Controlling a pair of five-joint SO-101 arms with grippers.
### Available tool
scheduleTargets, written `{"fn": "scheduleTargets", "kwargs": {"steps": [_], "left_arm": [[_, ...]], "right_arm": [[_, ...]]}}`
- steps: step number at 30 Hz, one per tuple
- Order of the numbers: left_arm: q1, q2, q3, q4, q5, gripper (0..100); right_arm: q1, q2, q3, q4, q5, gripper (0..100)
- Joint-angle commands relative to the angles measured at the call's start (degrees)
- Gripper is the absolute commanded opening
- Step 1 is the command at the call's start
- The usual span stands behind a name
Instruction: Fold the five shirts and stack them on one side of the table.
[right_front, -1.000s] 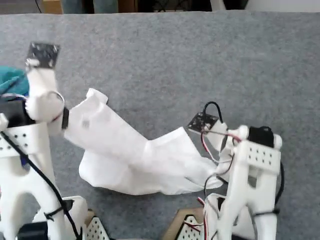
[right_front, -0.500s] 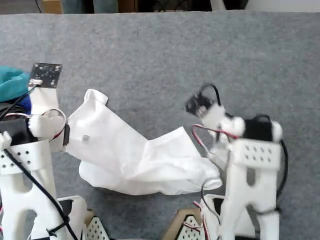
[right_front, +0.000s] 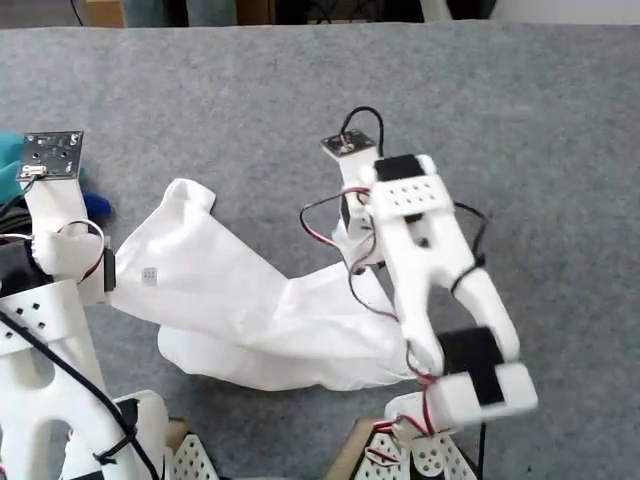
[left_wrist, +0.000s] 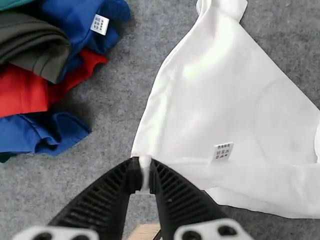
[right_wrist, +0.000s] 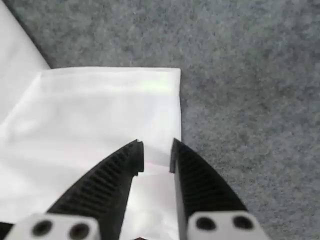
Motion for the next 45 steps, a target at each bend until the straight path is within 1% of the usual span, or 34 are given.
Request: {"fn": "scheduleTargets", "kwargs": {"steps": [1, 3, 7, 12, 19, 25, 29, 36, 38, 41, 45], "left_arm": [[-0.40, -1.23, 0.04, -0.97, -0.26, 3], [-0.40, -1.23, 0.04, -0.62, -0.18, 3], [-0.66, -1.14, 0.04, -0.79, -0.26, 3], [-0.40, -1.23, 0.04, -0.88, -0.18, 3], [-0.40, -1.14, 0.04, -0.97, -0.18, 3], [-0.31, -0.70, 0.04, -0.97, -0.18, 3], [-0.48, -0.70, 0.04, -0.97, -0.18, 3], [-0.66, -1.14, 0.04, -0.97, -0.18, 3], [-0.57, -1.23, 0.04, -0.97, -0.18, 3], [-0.40, -1.23, -0.04, -0.97, -0.18, 3], [0.75, -1.14, -2.24, -2.11, 0.53, 3]], "right_arm": [[-0.79, 5.67, -5.32, -1.14, -0.70, 12.0], [-0.79, 8.48, -6.64, -2.20, -0.70, 13.6], [-0.70, 11.56, -7.43, -4.57, -0.70, 12.9], [-0.70, 12.26, -7.25, -7.21, 1.14, 13.1], [-0.79, 12.70, -7.25, -10.37, 1.23, 13.1], [-0.88, 18.86, -7.34, -13.71, 1.32, 13.2], [-1.05, 20.88, -9.71, -12.75, 1.32, 13.2], [-1.05, 20.70, -7.96, -12.13, 1.32, 12.9], [-1.05, 20.79, -8.04, -11.78, 1.32, 10.4], [-1.14, 20.88, -7.78, -11.08, 1.23, 1.1], [-1.05, 20.53, -6.73, -11.96, 0.88, 1.3]]}}
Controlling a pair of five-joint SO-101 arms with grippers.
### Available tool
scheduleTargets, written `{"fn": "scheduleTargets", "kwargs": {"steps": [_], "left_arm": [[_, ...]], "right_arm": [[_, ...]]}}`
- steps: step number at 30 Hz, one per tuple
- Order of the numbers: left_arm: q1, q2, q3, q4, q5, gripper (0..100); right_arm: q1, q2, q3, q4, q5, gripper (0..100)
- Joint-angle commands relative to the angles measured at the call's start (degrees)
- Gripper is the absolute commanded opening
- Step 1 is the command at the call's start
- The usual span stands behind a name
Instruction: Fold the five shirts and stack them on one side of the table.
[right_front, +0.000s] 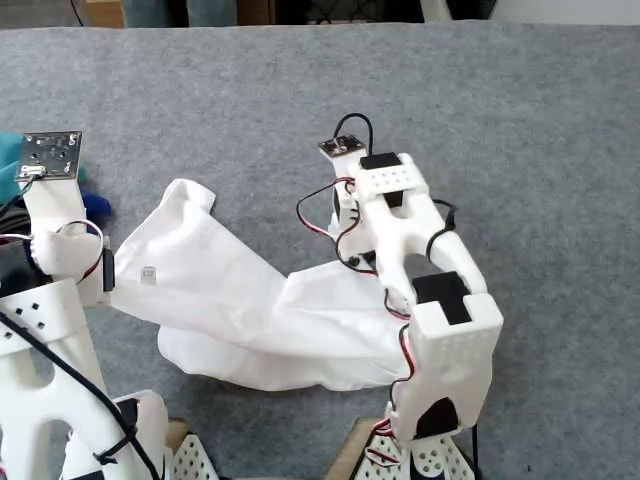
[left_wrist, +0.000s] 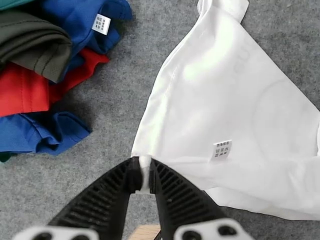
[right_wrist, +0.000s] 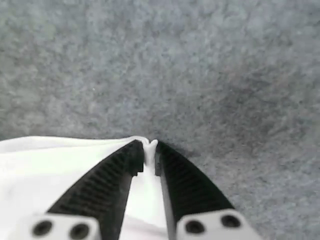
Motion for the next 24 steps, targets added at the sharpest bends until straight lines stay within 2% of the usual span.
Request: {"fn": "scheduleTargets", "kwargs": {"steps": [1, 6, 16, 20, 24], "left_arm": [[1.89, -1.14, -3.12, -2.02, 1.85, 3], [5.58, -0.70, -9.10, -5.71, 10.02, 3], [13.49, 0.97, -32.66, -6.59, 22.42, 3], [16.66, 7.56, -45.67, -6.59, 26.55, 3], [18.68, 15.12, -62.20, -5.36, 26.90, 3]], "right_arm": [[-1.14, 0.13, 1.10, -0.70, 0.26, 1.3], [1.05, -9.45, 0.84, 0.70, 0.62, 1.3], [13.19, -56.31, -6.55, 8.62, 0.53, 1.3], [18.81, -68.18, -10.77, 2.64, 0.35, 1.3], [26.46, -72.92, -13.49, -4.66, 0.18, 1.3]]}}
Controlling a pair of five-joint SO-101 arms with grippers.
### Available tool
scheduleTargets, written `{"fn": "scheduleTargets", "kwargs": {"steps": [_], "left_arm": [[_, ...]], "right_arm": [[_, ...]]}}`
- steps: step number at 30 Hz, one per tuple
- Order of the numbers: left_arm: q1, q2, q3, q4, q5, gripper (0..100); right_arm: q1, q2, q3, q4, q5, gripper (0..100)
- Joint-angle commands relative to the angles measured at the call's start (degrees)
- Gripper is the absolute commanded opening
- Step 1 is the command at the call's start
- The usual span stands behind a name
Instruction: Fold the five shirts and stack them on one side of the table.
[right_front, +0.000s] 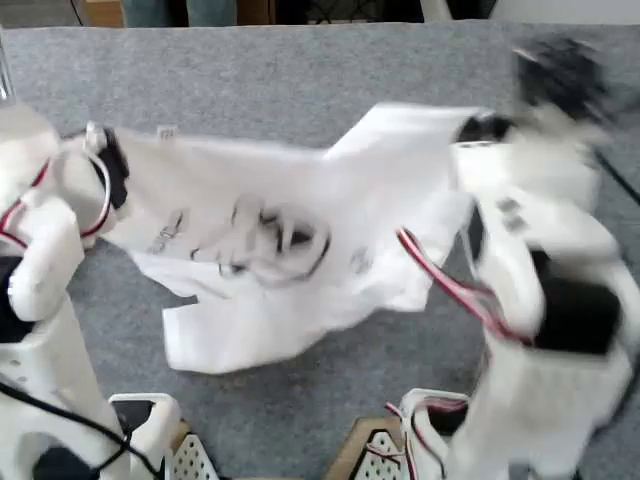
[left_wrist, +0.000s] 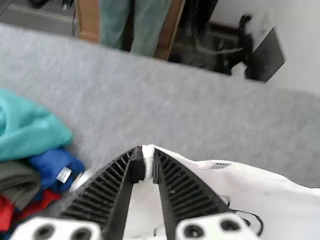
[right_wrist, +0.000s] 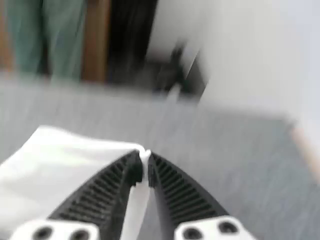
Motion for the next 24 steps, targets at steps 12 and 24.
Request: {"fn": "scheduleTargets", "kwargs": {"steps": [12, 24], "left_arm": [[0.84, 11.08, -35.03, 9.14, -4.75, 3], [-1.19, -14.42, -12.09, 9.14, -10.11, 3]], "right_arm": [[11.25, -4.44, -21.41, -19.25, 0.18, 1.3], [11.16, -4.70, -21.85, -36.66, 0.44, 1.3]]}}
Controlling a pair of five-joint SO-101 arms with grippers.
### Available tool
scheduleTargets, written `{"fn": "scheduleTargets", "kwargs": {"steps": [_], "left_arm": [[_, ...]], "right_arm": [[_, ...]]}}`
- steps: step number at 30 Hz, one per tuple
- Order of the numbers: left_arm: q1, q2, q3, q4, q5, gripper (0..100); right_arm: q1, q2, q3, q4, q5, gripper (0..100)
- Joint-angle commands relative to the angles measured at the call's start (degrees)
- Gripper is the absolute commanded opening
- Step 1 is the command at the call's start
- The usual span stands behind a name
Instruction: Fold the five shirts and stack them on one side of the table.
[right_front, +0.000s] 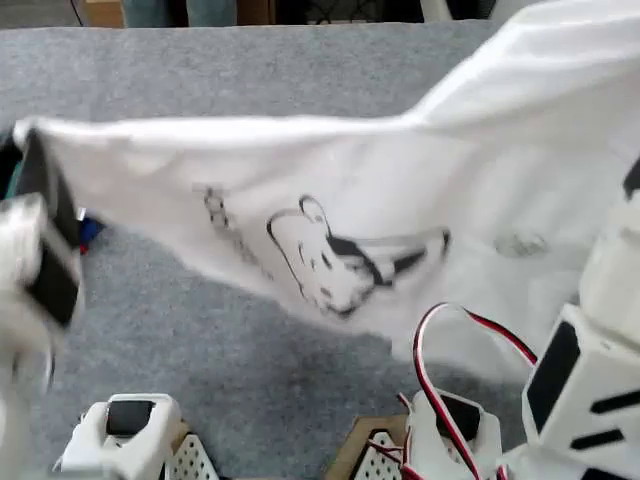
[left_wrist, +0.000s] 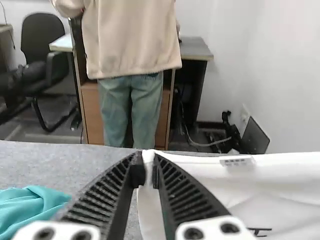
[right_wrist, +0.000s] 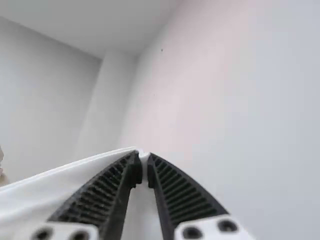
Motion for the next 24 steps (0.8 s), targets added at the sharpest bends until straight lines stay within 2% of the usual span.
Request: {"fn": "scheduleTargets", "kwargs": {"steps": [1, 8, 13, 18, 24], "left_arm": [[-0.40, -7.12, 9.63, 0.18, -0.97, 3], [-0.57, -19.52, 24.04, 0.18, -0.97, 3], [-0.31, -22.68, 31.69, -0.18, -0.79, 3], [-0.57, -21.89, 30.64, -3.16, -0.79, 3], [-0.57, -21.54, 21.32, -3.16, -1.05, 3]], "right_arm": [[0.70, 0.13, -1.54, -0.09, 0.44, 1.3], [0.88, -0.13, -1.19, 5.63, 0.62, 1.3], [0.53, 1.01, 1.63, 8.53, 0.53, 1.3], [0.53, 1.10, 2.95, 8.00, 0.53, 1.3], [0.62, -0.57, 1.10, 11.25, 0.53, 1.3]]}}
